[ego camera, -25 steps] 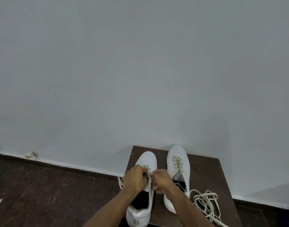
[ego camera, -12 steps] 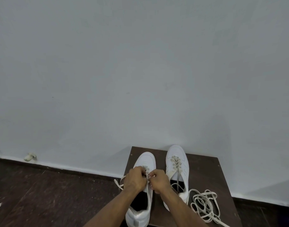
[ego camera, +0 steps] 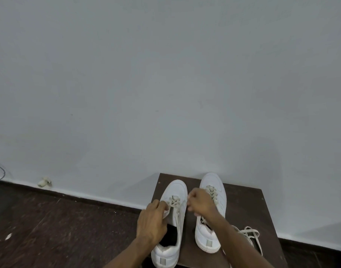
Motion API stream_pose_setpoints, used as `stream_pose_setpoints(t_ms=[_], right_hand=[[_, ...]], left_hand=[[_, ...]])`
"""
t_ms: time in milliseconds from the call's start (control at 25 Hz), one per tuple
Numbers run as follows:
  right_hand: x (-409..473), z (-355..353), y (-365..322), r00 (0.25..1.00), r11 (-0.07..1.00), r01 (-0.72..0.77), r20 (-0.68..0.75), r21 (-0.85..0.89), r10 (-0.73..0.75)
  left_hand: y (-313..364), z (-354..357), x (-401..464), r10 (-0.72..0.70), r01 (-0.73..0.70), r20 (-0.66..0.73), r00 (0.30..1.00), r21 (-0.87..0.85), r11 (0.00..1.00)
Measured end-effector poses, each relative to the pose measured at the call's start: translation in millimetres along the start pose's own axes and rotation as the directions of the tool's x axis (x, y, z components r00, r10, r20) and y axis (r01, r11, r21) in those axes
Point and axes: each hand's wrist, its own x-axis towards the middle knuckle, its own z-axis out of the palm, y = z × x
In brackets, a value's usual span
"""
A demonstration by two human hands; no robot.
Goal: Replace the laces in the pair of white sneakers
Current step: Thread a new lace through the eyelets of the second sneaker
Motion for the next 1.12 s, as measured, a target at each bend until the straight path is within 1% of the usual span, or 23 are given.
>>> stream_pose_setpoints(t_ms=[40,80,120,160,240,280,320,360,480,640,720,800,880,920,960,1000,1040,1080,1120], right_hand=[[-5,-14,-5,0.999,0.981,-0.031,0.016,0.192,0.028],[-11,-28,-12,0.999,0.929,-0.045,0.037,0.366,0.034],[-16,-40,-21,0.999,0.869,-0.036,0.047,0.494,0.015],[-20,-52,-31,0.999,0.800,-0.022,0.049,0.600,-0.009],[-26,-72,-53,0.999,0.621,0.022,0.002,0.783,-0.038],[-28,-83,-65,0.997,0.532,0.071,-0.051,0.844,-0.053],[-31,-96,-78,0.991,0.465,0.137,-0.117,0.874,-0.071],[-36,-111,-92,0.978,0.434,0.209,-0.189,0.876,-0.090],[-57,-161,-127,0.906,0.440,0.422,-0.369,0.793,-0.206],[-79,-212,-166,0.780,0.478,0.625,-0.516,0.617,-0.353],[-90,-230,-187,0.694,0.491,0.714,-0.595,0.499,-0.405],[-107,-253,-204,0.579,0.483,0.799,-0.673,0.358,-0.459],[-120,-272,-217,0.463,0.499,0.846,-0.722,0.188,-0.513],[-120,-274,-220,0.422,0.512,0.852,-0.724,0.110,-0.545],[-116,-267,-219,0.407,0.535,0.843,-0.713,0.053,-0.571],[-108,-250,-213,0.427,0.563,0.826,-0.676,0.022,-0.601],[-96,-225,-199,0.507,0.615,0.788,-0.596,0.027,-0.623],[-83,-193,-179,0.633,0.697,0.714,-0.479,0.058,-0.609],[-69,-157,-152,0.766,0.789,0.607,-0.335,0.094,-0.549]], left_hand=[[-1,-1,-5,-0.058,0.057,-0.007,0.998,-0.075,0.996],[0,-2,-7,-0.129,0.126,-0.011,0.992,-0.153,0.980],[1,-4,-7,-0.185,0.179,-0.008,0.983,-0.209,0.961],[2,-5,-6,-0.214,0.209,0.001,0.977,-0.229,0.951],[5,-8,-2,-0.249,0.247,0.021,0.968,-0.232,0.941],[6,-9,1,-0.265,0.266,0.035,0.964,-0.216,0.939],[6,-10,2,-0.278,0.281,0.044,0.960,-0.197,0.939],[6,-11,4,-0.291,0.296,0.058,0.955,-0.181,0.938],[4,-10,6,-0.317,0.331,0.107,0.942,-0.168,0.928],[4,-8,8,-0.329,0.348,0.123,0.936,-0.195,0.917],[2,-8,8,-0.320,0.339,0.121,0.940,-0.205,0.918],[0,-7,10,-0.315,0.335,0.126,0.941,-0.205,0.920],[-2,-3,13,-0.314,0.340,0.147,0.938,-0.222,0.914],[-3,0,14,-0.312,0.343,0.157,0.937,-0.247,0.906],[-4,3,13,-0.313,0.350,0.169,0.935,-0.286,0.892],[-4,5,13,-0.317,0.361,0.178,0.931,-0.341,0.868],[-5,6,12,-0.331,0.379,0.185,0.925,-0.413,0.829],[-6,7,12,-0.357,0.403,0.191,0.915,-0.490,0.773],[-7,7,11,-0.390,0.429,0.195,0.900,-0.558,0.710]])
